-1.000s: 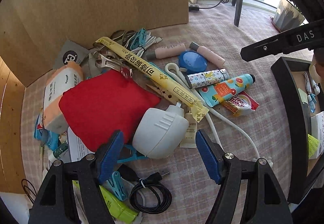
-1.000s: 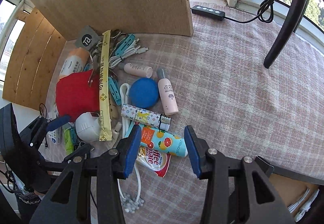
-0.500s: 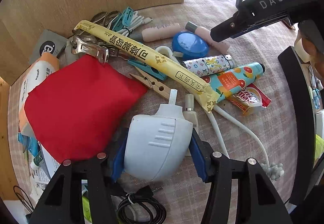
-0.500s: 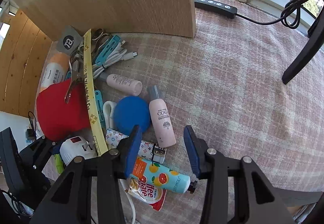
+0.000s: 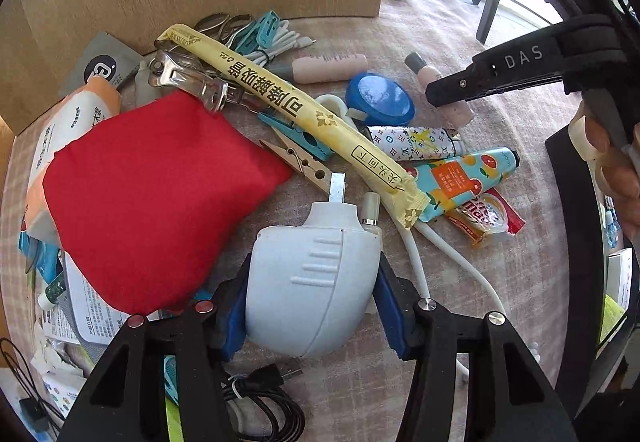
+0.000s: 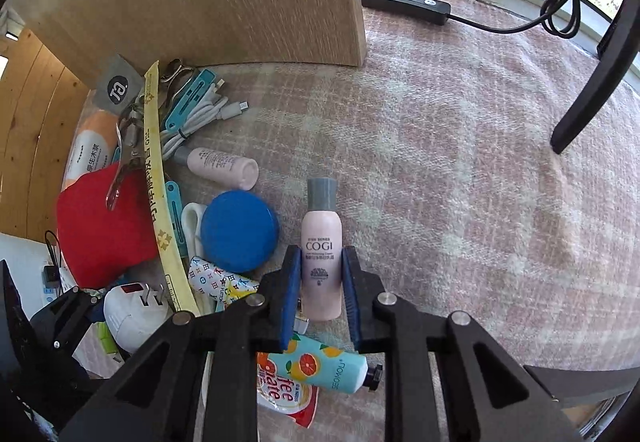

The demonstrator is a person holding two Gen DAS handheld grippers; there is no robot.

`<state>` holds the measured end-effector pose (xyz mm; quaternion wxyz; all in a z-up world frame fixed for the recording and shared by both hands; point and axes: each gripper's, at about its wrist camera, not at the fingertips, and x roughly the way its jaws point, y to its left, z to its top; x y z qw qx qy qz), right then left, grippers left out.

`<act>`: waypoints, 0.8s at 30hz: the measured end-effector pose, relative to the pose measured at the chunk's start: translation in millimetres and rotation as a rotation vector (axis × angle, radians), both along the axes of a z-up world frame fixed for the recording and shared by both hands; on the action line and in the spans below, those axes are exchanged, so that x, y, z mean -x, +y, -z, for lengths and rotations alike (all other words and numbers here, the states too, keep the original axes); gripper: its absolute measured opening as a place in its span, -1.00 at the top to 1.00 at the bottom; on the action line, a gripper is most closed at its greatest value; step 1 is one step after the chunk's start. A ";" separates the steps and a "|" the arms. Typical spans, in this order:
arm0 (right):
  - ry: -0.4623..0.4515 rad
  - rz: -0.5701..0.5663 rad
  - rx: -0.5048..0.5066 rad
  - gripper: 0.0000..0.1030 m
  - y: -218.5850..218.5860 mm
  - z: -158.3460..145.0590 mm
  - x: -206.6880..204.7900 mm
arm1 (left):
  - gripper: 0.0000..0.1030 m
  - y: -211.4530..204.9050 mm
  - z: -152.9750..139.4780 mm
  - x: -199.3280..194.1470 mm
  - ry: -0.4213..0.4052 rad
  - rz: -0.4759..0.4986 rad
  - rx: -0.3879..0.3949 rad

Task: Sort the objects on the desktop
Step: 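Grasp the white plastic device with the left tool while the right tool grasps the pink COGI bottle, then carry the white device and pink bottle into the tray and release both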

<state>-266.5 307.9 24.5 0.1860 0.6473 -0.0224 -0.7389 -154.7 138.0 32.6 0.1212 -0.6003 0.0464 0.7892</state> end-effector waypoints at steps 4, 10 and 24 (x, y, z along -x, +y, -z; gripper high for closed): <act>0.015 0.006 0.049 0.61 18.2 -18.9 -21.4 | -0.01 2.8 -12.2 -14.0 0.019 0.003 -0.003; 0.052 0.007 0.127 0.61 55.3 -57.7 -50.2 | -0.01 11.8 -47.2 -37.1 0.063 0.015 -0.023; 0.163 0.122 0.057 0.61 181.7 -115.9 -131.8 | -0.01 97.8 -99.2 -82.8 0.136 0.165 -0.063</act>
